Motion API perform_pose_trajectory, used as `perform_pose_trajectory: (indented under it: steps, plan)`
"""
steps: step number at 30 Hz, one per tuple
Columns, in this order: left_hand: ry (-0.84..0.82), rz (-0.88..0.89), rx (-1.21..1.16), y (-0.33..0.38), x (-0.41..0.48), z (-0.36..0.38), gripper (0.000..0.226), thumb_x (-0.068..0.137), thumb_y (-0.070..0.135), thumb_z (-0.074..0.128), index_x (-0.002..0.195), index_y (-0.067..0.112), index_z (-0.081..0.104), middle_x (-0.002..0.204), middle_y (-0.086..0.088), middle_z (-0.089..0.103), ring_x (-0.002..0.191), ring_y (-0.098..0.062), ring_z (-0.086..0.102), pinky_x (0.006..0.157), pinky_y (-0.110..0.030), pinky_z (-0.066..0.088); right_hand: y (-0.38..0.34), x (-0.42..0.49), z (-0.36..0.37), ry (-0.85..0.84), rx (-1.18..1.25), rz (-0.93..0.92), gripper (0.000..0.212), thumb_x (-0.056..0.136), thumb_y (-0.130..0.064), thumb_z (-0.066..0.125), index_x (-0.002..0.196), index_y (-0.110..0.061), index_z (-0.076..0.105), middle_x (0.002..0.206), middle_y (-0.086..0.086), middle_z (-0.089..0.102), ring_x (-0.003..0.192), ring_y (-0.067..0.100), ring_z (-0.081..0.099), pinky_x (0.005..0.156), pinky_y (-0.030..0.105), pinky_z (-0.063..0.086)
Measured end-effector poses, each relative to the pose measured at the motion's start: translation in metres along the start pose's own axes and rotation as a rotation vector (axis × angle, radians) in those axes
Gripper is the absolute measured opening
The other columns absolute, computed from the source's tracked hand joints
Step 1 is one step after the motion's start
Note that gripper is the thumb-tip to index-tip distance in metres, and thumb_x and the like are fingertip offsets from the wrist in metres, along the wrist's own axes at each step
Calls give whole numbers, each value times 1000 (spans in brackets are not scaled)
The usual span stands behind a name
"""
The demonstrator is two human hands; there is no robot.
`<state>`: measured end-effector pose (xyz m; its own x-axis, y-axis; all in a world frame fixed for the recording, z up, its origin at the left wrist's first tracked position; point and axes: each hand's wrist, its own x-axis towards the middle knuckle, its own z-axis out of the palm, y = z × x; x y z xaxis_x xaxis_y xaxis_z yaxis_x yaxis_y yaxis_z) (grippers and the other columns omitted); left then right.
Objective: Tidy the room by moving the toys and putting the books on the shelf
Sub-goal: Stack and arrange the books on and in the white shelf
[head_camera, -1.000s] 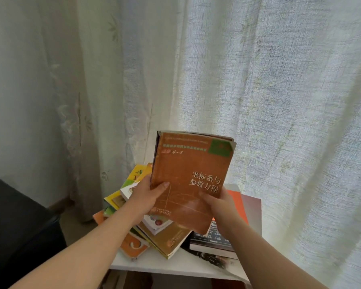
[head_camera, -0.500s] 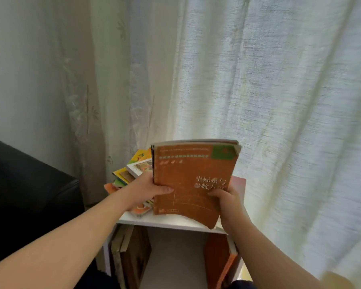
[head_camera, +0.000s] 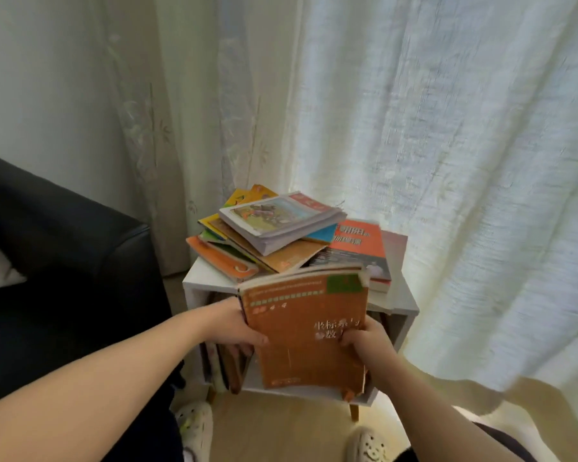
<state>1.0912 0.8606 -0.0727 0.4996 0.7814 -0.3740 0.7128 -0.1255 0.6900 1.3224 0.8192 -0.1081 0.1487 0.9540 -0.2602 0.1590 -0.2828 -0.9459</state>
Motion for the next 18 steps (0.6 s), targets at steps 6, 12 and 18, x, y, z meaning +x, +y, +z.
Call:
perform_pose_trajectory:
  steps: [6, 12, 18]
  plan:
    - [40, -163, -95, -64, 23, 45, 20, 80, 17, 70, 89, 34, 63, 101, 0, 69, 90, -16, 69, 81, -36, 57, 42, 19, 20, -122, -297, 205, 32, 83, 11, 47, 78, -18, 60, 82, 1, 64, 81, 16, 60, 79, 33, 53]
    - [-38, -349, 274, -80, 59, 65, 18, 83, 25, 60, 98, 16, 63, 93, 0, 63, 80, -15, 62, 62, -27, 49, 62, 46, 16, -112, -416, 342, 13, 91, -6, 46, 82, -13, 52, 67, -2, 47, 57, 8, 42, 47, 15, 32]
    - [72, -422, 143, -74, 99, 75, 20, 82, 15, 52, 65, 19, 44, 72, -1, 49, 60, -16, 47, 48, -25, 30, 76, 68, -8, -58, -429, 488, 15, 87, -5, 48, 99, -6, 57, 87, 10, 52, 60, 15, 45, 45, 16, 33]
